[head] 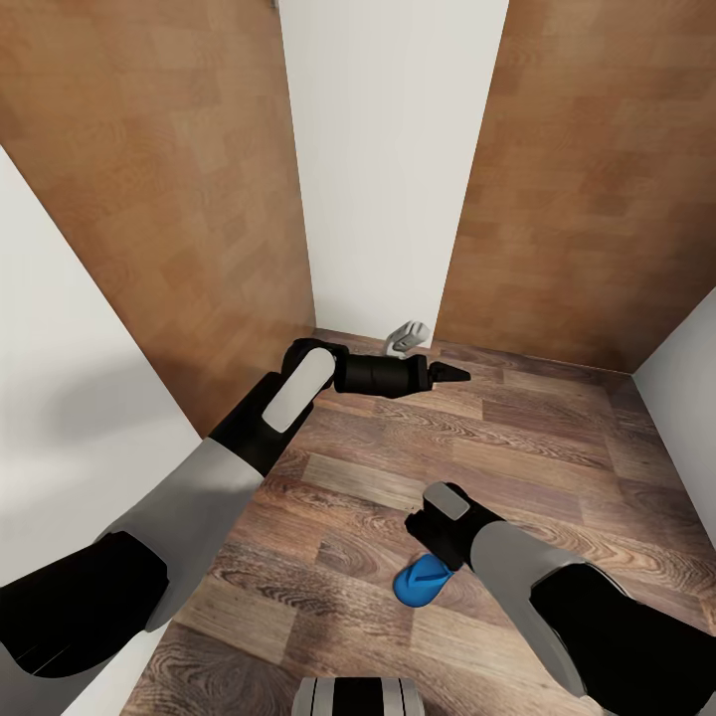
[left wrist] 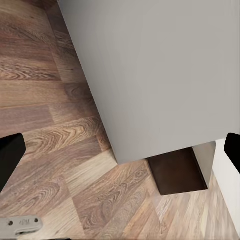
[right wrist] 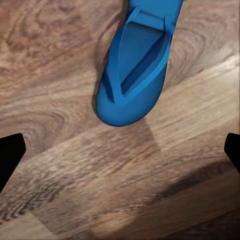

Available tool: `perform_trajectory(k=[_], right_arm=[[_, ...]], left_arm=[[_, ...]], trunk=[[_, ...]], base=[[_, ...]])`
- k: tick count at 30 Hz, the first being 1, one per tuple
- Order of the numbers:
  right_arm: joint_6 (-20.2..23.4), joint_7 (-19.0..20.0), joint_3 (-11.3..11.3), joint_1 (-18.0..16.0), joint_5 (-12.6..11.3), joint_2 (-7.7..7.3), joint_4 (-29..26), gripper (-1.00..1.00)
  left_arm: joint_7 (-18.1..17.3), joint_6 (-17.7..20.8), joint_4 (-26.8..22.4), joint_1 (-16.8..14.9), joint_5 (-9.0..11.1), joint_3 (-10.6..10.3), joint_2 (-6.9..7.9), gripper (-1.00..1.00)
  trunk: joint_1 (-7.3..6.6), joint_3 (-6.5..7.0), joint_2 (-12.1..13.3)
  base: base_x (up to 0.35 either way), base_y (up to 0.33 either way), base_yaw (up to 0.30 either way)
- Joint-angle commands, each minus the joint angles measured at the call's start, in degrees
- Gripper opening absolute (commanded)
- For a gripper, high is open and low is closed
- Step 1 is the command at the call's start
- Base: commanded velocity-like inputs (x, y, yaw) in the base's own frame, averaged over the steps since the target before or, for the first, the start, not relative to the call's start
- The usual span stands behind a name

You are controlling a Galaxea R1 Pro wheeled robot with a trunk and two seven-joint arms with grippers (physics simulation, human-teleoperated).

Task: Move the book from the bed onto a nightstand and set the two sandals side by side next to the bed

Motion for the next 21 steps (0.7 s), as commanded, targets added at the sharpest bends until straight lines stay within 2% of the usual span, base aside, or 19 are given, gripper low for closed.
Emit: perform_trajectory(k=[1,21], right_arm=[[0.47,-0.25,0.38,-0.02,-0.11,-0.16,0.17,1.00],[0.15,2.48,0.45,0.20,-0.35,-1.79,0.81,1.00]], left_arm=[[-0.49,0.12,0.02,-0.04,-0.48,-0.01,-0.01,1.00],[-0.33,0.05,0.01,-0.04,-0.49,-0.08,-0.01,1.00]], trunk=[[-0.01,-0.04,-0.02],[-0.01,-0.04,-0.02]], base=[[0.000,0.000,0.000],[0.000,0.000,0.000]])
